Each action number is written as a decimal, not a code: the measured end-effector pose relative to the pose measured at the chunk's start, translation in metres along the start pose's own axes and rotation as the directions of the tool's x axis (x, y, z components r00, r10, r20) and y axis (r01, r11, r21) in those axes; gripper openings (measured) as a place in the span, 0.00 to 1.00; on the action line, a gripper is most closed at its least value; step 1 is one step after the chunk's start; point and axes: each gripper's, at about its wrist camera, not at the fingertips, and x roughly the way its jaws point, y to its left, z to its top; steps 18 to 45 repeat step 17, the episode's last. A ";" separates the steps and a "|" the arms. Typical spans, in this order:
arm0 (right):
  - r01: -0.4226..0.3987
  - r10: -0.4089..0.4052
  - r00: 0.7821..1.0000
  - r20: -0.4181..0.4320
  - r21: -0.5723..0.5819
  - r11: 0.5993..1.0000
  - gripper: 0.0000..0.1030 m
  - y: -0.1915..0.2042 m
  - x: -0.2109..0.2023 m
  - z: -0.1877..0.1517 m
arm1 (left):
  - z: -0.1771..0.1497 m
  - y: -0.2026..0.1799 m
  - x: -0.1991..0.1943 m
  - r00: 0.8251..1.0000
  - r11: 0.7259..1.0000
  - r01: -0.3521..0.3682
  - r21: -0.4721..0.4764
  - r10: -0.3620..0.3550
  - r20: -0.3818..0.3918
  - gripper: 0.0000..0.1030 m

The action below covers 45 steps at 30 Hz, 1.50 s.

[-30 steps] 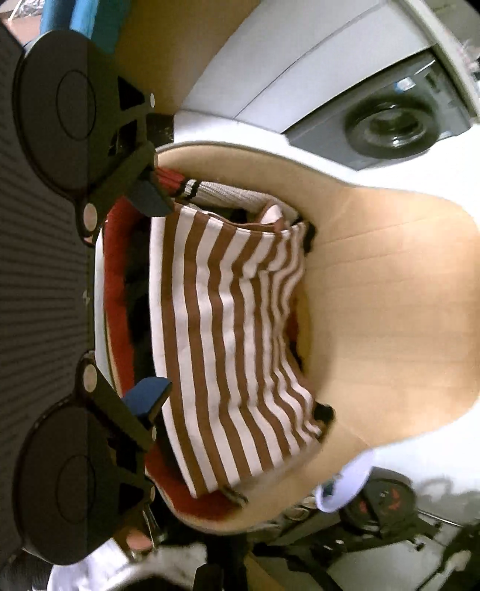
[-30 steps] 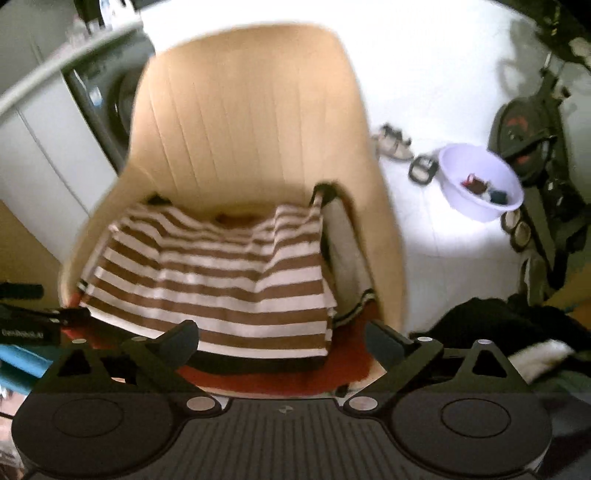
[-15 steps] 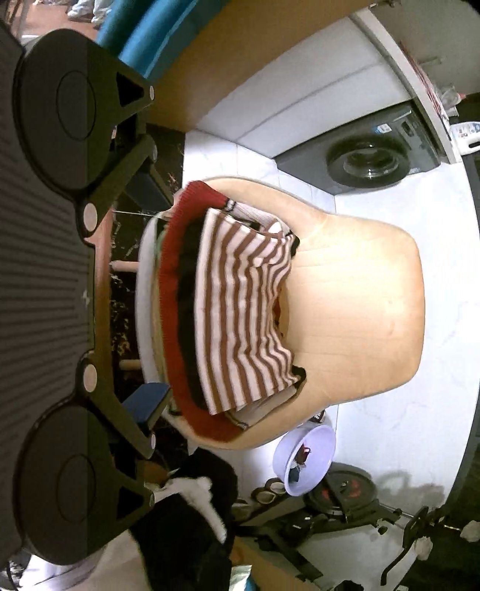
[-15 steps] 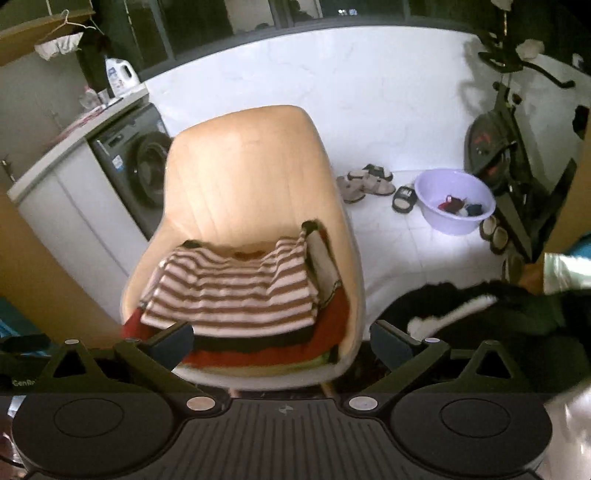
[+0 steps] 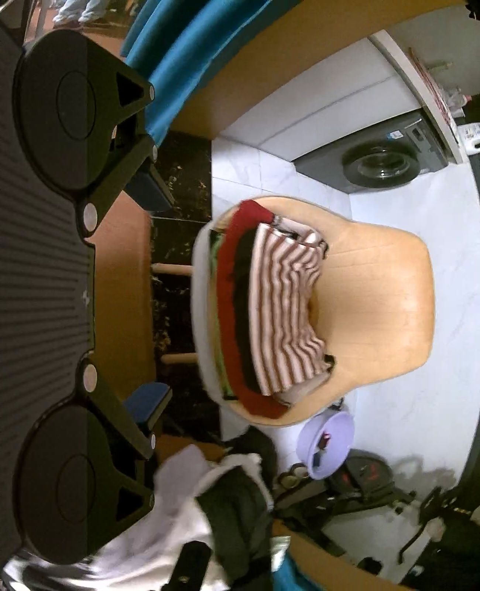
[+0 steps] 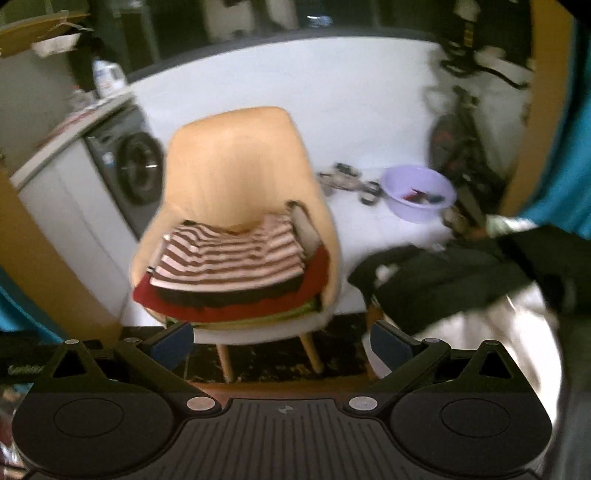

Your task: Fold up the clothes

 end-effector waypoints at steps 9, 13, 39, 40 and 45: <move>0.077 -0.076 0.997 -0.029 0.011 0.997 0.99 0.058 -0.050 -0.087 | -0.063 0.033 -0.025 0.999 0.998 0.042 0.041 -0.041 -0.025 0.98; 0.091 -0.091 0.996 0.001 0.011 0.996 0.99 0.074 -0.070 -0.104 | -0.074 0.037 -0.042 0.998 0.995 0.060 0.080 -0.061 0.014 0.98; 0.098 -0.098 0.995 0.020 0.017 0.995 0.99 0.082 -0.084 -0.113 | -0.077 0.039 -0.051 0.997 0.994 0.066 0.092 -0.070 0.040 0.98; 0.098 -0.098 0.995 0.020 0.017 0.995 0.99 0.082 -0.084 -0.113 | -0.077 0.039 -0.051 0.997 0.994 0.066 0.092 -0.070 0.040 0.98; 0.098 -0.098 0.995 0.020 0.017 0.995 0.99 0.082 -0.084 -0.113 | -0.077 0.039 -0.051 0.997 0.994 0.066 0.092 -0.070 0.040 0.98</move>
